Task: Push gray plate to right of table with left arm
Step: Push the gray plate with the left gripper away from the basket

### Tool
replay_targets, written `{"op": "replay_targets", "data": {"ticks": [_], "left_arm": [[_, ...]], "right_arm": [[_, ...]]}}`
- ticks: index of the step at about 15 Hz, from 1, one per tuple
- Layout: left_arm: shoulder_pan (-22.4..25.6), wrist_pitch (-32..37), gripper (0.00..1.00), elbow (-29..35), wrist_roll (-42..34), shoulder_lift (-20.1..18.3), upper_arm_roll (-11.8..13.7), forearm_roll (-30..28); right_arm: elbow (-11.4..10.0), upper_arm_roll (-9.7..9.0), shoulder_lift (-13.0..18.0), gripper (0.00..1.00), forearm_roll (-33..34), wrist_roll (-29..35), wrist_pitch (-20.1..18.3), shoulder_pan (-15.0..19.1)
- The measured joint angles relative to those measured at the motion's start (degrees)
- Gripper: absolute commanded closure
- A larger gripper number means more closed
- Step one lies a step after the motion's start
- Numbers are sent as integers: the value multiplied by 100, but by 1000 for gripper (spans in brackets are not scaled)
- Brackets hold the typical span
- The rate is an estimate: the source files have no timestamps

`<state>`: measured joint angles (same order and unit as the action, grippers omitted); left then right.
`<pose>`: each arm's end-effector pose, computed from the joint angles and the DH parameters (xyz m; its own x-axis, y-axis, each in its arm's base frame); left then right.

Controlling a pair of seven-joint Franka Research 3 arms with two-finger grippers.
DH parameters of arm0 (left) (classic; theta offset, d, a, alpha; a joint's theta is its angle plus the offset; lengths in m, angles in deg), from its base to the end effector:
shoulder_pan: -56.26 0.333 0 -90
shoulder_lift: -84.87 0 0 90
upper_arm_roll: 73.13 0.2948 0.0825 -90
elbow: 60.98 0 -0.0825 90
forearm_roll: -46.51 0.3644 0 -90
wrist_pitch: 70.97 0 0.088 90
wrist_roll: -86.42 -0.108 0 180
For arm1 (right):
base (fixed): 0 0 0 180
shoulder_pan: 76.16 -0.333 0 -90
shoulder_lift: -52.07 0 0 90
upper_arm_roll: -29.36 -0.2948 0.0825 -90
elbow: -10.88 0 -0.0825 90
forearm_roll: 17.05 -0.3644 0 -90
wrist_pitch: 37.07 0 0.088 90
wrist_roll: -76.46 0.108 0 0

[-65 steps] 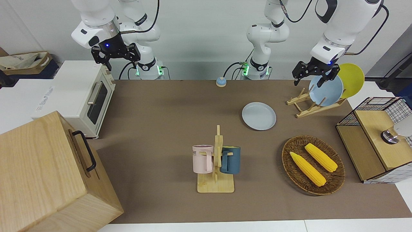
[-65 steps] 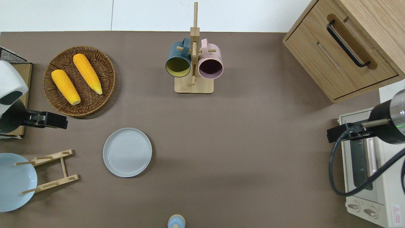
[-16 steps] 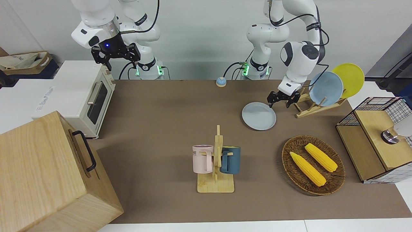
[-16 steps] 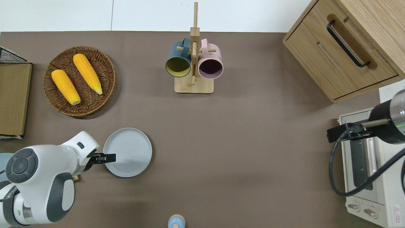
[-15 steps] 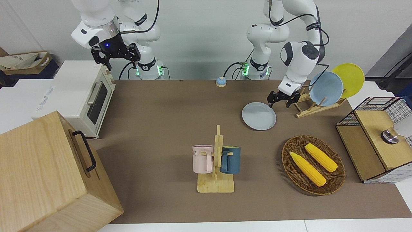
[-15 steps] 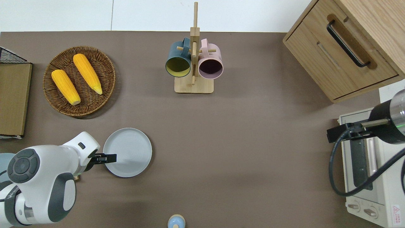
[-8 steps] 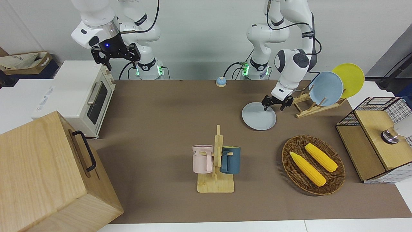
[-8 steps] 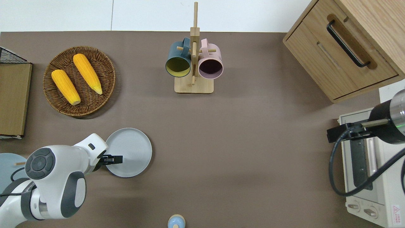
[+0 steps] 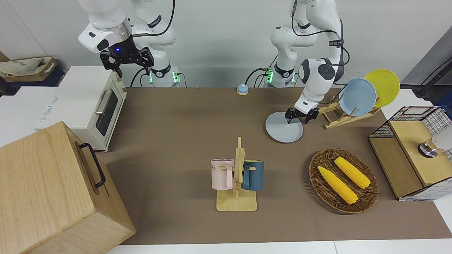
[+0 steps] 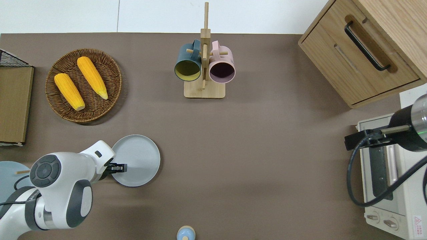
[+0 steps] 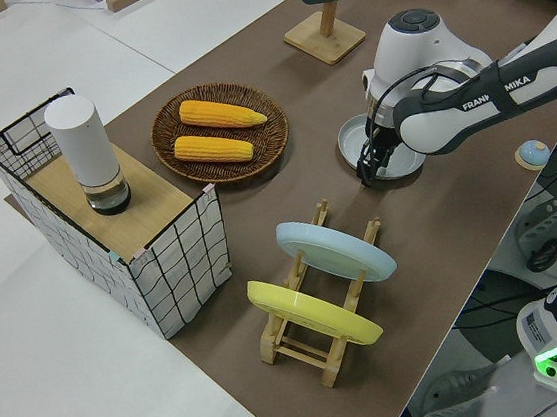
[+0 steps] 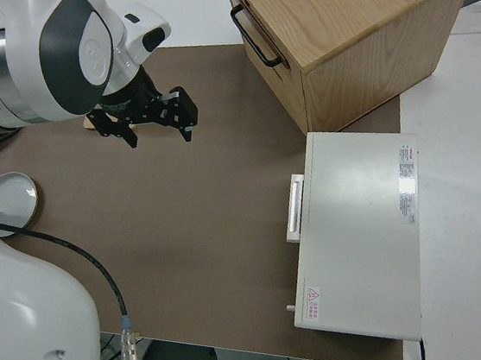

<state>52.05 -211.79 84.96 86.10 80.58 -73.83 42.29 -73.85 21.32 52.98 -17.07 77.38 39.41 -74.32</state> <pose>0.4358 -0.0374 0.2893 0.9993 -0.0341 -0.0155 -0.0334 -0.9984 0.0448 0.5017 0.0552 0.6319 0.9876 0.0909 -0.1279 0.0922 -0.9957 0.0039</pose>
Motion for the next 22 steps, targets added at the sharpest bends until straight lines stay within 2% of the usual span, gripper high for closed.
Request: {"op": "replay_targets", "data": {"ticks": [1, 2, 14, 18, 22], "left_arm": [[4, -6, 974, -6, 1, -10, 15, 0], [5, -6, 1000, -6, 1, -16, 27, 0], [-45, -46, 1000, -48, 61, -46, 10, -176], [-398, -45, 1000, -33, 169, -34, 12, -523], [-1046, -110, 1000, -36, 987, -10, 10, -581]], "right_arm": [[0, 0, 0, 17, 0, 0, 0, 0], [0, 0, 0, 17, 0, 0, 0, 0], [0, 0, 0, 17, 0, 0, 0, 0], [0, 0, 0, 17, 0, 0, 0, 0], [0, 0, 0, 17, 0, 0, 0, 0]]}}
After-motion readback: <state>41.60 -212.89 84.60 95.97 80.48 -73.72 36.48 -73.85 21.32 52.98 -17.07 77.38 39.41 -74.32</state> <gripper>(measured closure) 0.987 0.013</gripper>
